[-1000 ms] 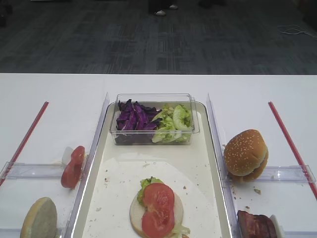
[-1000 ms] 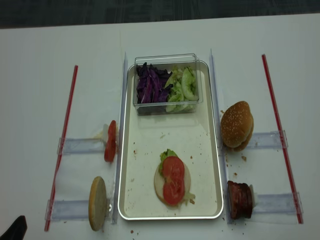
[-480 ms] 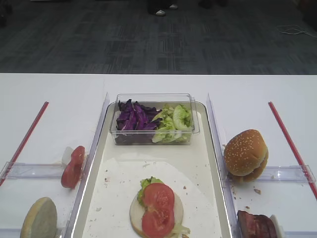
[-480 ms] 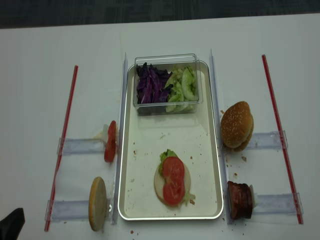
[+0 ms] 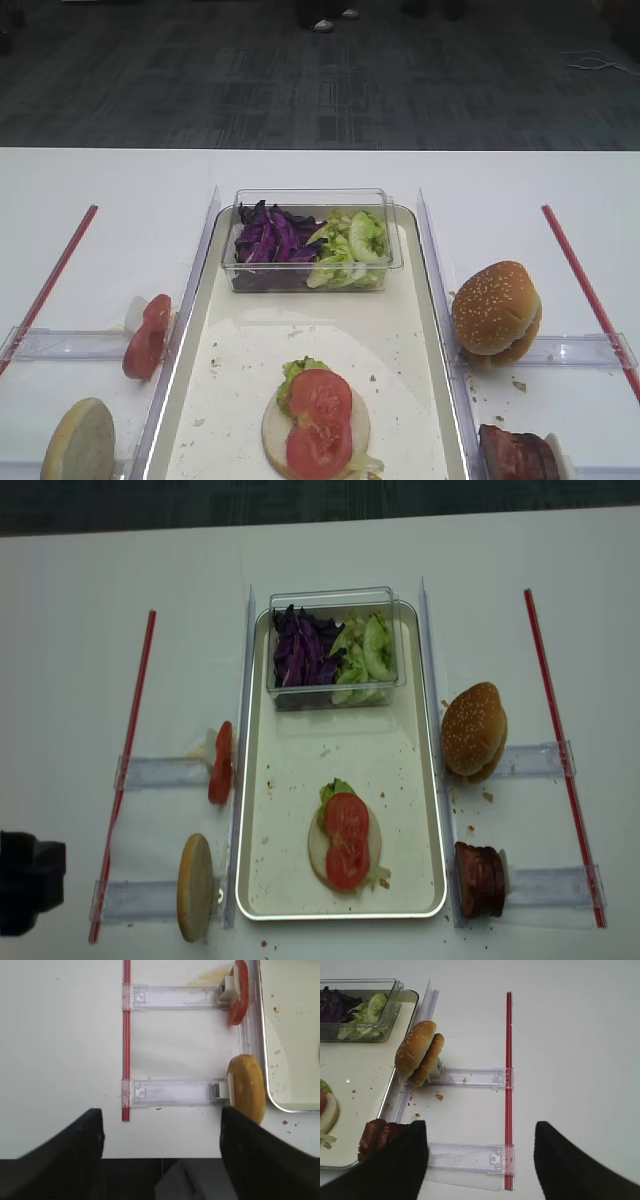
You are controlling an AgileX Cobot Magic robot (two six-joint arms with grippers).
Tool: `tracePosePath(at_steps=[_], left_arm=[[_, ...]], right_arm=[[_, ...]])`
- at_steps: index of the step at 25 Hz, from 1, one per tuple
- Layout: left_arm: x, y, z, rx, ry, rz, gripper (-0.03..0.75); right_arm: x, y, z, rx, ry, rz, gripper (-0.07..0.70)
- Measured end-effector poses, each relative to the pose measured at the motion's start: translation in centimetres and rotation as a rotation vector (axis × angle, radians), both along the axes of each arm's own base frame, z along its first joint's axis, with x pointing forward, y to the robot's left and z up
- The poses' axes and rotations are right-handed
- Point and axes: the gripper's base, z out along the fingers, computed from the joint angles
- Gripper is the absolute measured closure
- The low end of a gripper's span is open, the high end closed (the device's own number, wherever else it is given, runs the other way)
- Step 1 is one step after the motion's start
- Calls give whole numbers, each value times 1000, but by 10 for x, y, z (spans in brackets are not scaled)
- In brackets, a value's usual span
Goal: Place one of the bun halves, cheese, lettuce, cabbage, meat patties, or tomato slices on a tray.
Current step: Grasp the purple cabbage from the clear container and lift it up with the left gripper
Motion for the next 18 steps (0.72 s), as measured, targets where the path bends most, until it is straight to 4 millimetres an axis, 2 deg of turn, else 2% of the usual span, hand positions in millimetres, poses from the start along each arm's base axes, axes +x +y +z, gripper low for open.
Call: tracePosePath(at_steps=[18], left_arm=[[108, -12, 15, 12, 210, -1, 261]], right_arm=[[0, 0, 0, 0, 0, 0, 164]])
